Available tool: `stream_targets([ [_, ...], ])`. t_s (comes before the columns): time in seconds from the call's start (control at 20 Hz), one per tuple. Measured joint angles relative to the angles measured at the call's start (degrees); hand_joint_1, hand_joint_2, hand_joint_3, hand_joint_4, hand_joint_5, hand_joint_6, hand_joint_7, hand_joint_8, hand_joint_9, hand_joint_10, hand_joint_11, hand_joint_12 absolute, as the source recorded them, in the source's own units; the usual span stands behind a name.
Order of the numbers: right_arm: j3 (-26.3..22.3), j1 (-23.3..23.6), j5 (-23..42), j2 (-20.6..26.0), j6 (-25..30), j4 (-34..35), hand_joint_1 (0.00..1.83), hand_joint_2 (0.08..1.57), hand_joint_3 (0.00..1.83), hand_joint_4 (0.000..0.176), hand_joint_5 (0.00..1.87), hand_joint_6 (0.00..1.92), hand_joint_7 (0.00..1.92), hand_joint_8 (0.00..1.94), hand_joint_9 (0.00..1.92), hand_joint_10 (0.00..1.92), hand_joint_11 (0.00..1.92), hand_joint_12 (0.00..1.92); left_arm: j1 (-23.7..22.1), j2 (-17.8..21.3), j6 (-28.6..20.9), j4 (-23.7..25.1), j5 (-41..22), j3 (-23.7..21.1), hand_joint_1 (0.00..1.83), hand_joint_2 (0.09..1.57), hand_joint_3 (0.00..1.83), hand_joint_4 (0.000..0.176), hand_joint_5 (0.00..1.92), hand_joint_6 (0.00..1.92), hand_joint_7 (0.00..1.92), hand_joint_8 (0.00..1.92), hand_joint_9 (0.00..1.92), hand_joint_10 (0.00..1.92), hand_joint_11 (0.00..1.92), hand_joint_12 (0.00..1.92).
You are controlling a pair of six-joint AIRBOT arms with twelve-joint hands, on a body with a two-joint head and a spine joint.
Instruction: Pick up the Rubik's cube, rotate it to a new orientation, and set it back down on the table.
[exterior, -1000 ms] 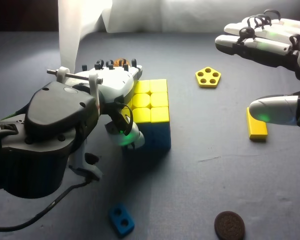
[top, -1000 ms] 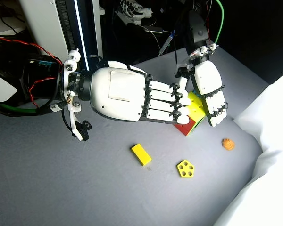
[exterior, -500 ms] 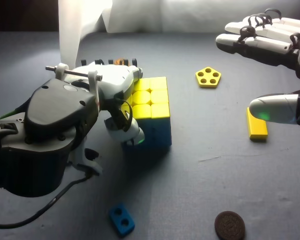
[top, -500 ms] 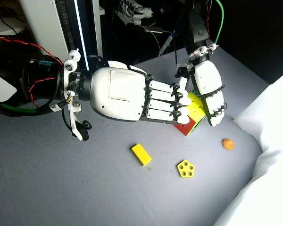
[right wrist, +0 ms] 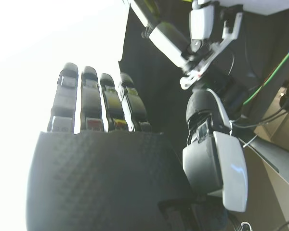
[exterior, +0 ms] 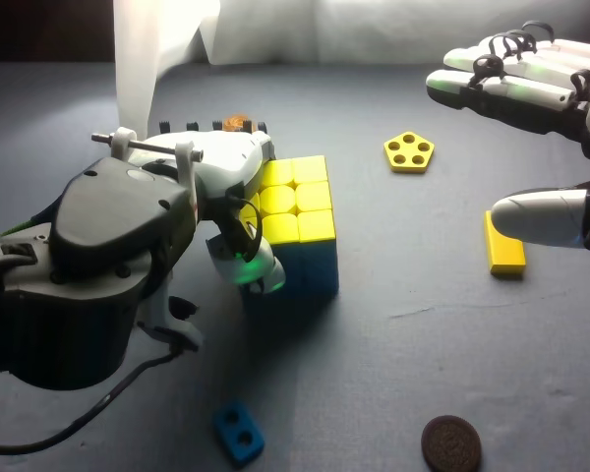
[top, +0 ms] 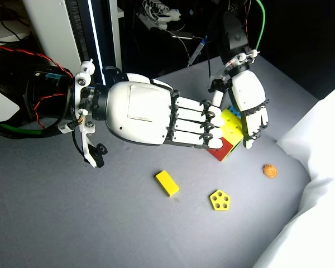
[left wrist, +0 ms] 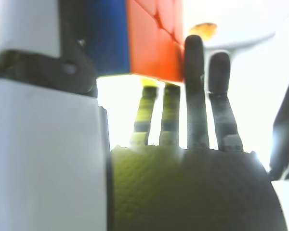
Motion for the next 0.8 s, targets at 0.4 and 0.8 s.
stream_targets([
  [0.4,0.0,-0.8,2.1,0.1,-2.8,3.5,0.0,1.28,0.0,0.0,0.0,0.0,0.05,0.01,0.03,0.01,0.0,0.0,-6.2,0.9,2.9,-5.2,0.6,-4.3,1.3,1.24,0.0,0.0,0.23,1.49,0.7,1.45,0.45,1.4,0.24,1.74],
  [0.8,0.0,-2.3,18.4,1.9,-4.6,2.7,0.0,1.27,0.0,0.0,0.1,0.01,0.18,0.03,0.12,0.02,0.0,0.15,-12.8,1.5,10.2,-9.2,-0.5,-6.8,1.11,1.33,0.0,0.0,0.48,1.7,0.7,1.48,0.49,1.46,0.31,1.76],
])
